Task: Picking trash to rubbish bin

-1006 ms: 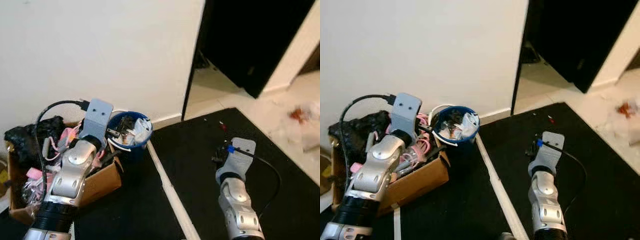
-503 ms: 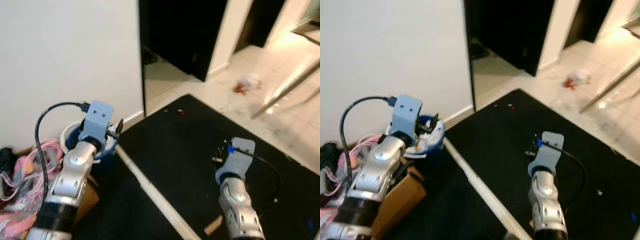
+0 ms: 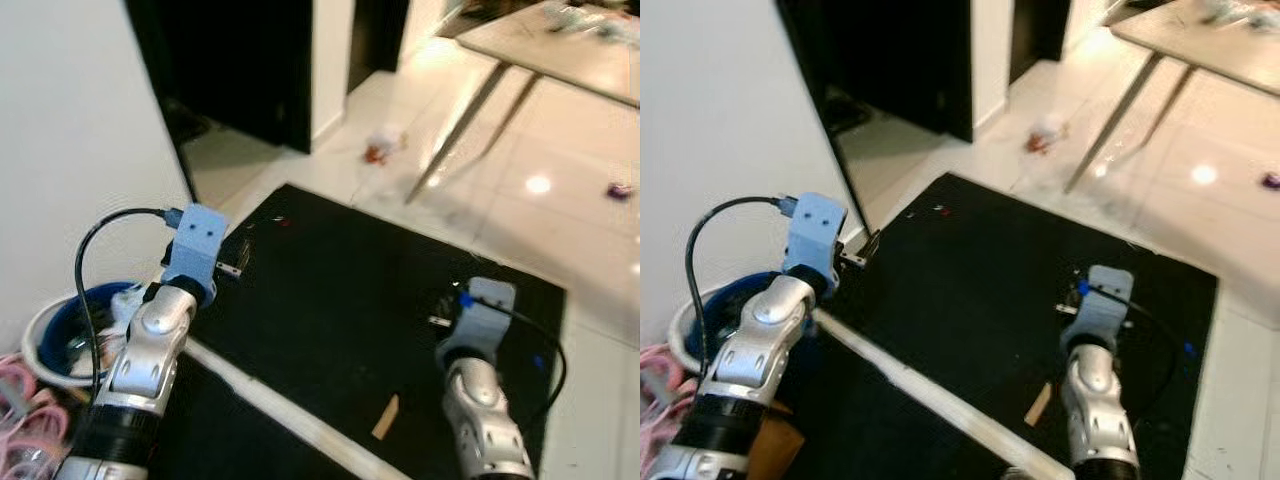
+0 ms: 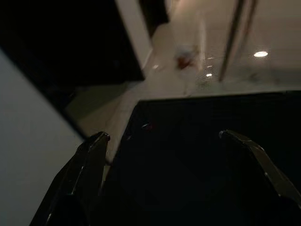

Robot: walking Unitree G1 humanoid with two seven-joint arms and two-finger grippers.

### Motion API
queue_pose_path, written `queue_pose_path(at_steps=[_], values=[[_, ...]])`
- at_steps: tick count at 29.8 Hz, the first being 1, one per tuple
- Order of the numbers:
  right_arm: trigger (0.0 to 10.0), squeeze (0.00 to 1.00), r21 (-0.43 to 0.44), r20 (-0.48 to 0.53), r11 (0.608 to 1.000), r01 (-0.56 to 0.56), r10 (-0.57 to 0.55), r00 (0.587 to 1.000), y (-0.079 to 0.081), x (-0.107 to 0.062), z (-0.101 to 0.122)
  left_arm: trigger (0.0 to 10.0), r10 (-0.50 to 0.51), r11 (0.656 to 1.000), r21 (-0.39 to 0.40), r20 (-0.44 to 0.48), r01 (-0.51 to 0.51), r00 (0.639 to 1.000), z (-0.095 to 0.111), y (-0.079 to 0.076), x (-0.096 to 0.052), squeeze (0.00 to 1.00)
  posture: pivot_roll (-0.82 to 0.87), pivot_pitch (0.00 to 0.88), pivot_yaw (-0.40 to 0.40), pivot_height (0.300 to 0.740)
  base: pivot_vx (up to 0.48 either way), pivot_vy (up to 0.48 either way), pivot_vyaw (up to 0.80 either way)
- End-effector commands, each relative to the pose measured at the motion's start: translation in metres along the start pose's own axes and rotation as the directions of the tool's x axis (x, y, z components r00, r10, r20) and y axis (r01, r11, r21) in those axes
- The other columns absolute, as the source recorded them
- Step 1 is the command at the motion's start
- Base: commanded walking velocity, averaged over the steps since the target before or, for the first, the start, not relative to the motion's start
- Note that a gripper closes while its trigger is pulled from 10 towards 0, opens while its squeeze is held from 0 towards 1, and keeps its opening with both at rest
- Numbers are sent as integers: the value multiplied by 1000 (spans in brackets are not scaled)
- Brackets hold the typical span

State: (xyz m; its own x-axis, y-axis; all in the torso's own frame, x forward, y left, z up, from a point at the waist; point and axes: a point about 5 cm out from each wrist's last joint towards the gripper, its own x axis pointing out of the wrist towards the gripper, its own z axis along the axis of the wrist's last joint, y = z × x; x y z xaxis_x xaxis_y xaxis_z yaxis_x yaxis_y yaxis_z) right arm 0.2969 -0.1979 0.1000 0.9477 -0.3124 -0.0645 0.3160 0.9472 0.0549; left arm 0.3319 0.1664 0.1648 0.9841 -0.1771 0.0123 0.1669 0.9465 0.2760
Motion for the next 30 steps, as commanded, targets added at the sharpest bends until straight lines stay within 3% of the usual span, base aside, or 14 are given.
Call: queue_pose_path(at_steps=[1, 13, 25, 30], values=[[10000, 0, 15, -40, 1000, -1, 1, 999, 2, -4, -9, 10000, 8, 1000, -15, -31, -9, 999, -8, 3, -3, 0, 2, 152, 80, 740, 0, 0, -800], [10000, 0, 4, -35, 1000, -12, 12, 999, 4, -3, -8, 10000, 22, 999, -28, -35, -23, 999, -9, 4, -3, 0, -2, 146, 68, 740, 0, 0, -800], [10000, 0, -50, -21, 993, -107, 106, 994, 10, 8, 6, 10000, 107, 992, -59, -43, -109, 993, -15, 8, -12, 0, -35, 143, -42, 740, 0, 0, -800], [10000, 0, -52, -18, 992, -114, 113, 993, 9, 11, 8, 10000, 109, 991, -67, -35, -111, 993, -15, 6, -14, 0, -35, 143, -52, 740, 0, 0, -800]])
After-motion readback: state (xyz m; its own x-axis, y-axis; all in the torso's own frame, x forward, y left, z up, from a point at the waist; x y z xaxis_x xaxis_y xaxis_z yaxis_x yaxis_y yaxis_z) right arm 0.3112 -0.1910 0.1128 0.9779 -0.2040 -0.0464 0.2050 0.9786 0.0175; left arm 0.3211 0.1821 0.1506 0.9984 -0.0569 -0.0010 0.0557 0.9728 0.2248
